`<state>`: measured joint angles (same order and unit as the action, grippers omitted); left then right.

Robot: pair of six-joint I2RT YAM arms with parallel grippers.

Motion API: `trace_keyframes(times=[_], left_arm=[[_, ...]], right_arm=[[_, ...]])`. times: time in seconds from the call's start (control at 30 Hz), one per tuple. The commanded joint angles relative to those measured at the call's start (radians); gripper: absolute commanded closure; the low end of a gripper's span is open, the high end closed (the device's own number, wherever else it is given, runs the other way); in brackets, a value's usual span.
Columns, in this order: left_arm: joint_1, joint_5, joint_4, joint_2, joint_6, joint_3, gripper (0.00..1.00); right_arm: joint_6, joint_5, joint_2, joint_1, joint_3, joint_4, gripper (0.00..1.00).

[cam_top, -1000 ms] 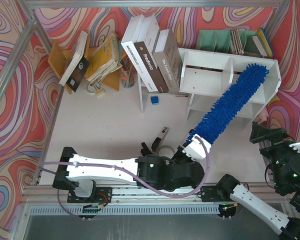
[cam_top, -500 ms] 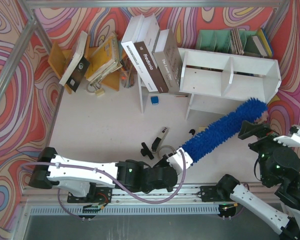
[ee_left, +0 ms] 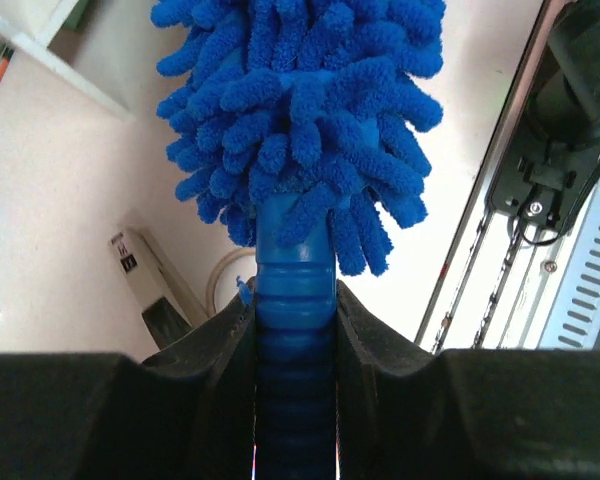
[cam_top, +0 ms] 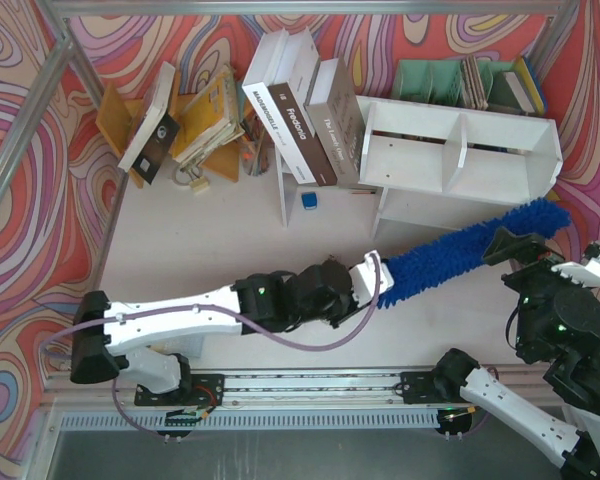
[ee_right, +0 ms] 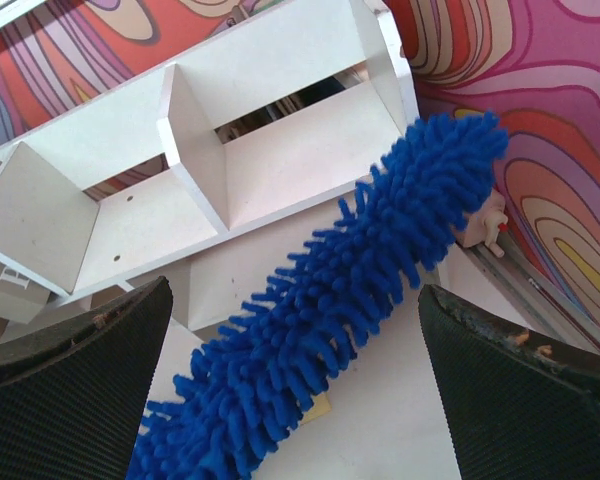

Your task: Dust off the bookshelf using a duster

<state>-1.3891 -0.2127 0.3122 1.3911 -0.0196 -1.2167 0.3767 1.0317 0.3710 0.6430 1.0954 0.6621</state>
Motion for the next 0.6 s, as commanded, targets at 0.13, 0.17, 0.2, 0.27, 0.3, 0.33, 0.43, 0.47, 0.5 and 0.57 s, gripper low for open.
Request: trace_keyframes(times=[0.13,0.17,0.2,0.27,0.3,0.33,0.43,0.47,0.5,0.57], left_arm=[[0.169,0.319,0.016,0.122,-0.145,-0.209,1.00],[0.189,0.340,0.033,0.135,-0.159,-0.235,1.00],[0.213,0.348,0.043,0.149,-0.173,-0.256,1.00],[0.248,0.364,0.048,0.172,-0.192,-0.286,1.00],[0.266,0.371,0.039,0.184,-0.194,-0.297,1.00],[0.283,0.377,0.029,0.195,-0.198,-0.302,1.00],[0.317,0.381,-0.006,0.226,-0.210,-0.303,1.00],[0.323,0.382,-0.014,0.240,-0.213,-0.305,1.00],[0.329,0.382,-0.022,0.253,-0.214,-0.306,1.00],[0.337,0.382,-0.041,0.282,-0.220,-0.304,1.00]], right_arm=[[-0.032,0.060,0.003,0.008,-0.067,-0.056,0.01],[-0.042,0.065,-0.006,0.010,-0.080,-0.070,0.01],[-0.055,0.068,-0.016,0.011,-0.093,-0.087,0.01],[-0.078,0.070,-0.036,0.015,-0.119,-0.110,0.01],[-0.080,0.073,-0.043,0.016,-0.126,-0.115,0.01],[-0.081,0.081,-0.049,0.018,-0.130,-0.116,0.01],[-0.077,0.093,-0.065,0.025,-0.146,-0.111,0.01],[-0.067,0.096,-0.071,0.028,-0.150,-0.108,0.01],[-0.063,0.095,-0.078,0.031,-0.156,-0.103,0.01],[-0.058,0.093,-0.089,0.037,-0.169,-0.104,0.01]])
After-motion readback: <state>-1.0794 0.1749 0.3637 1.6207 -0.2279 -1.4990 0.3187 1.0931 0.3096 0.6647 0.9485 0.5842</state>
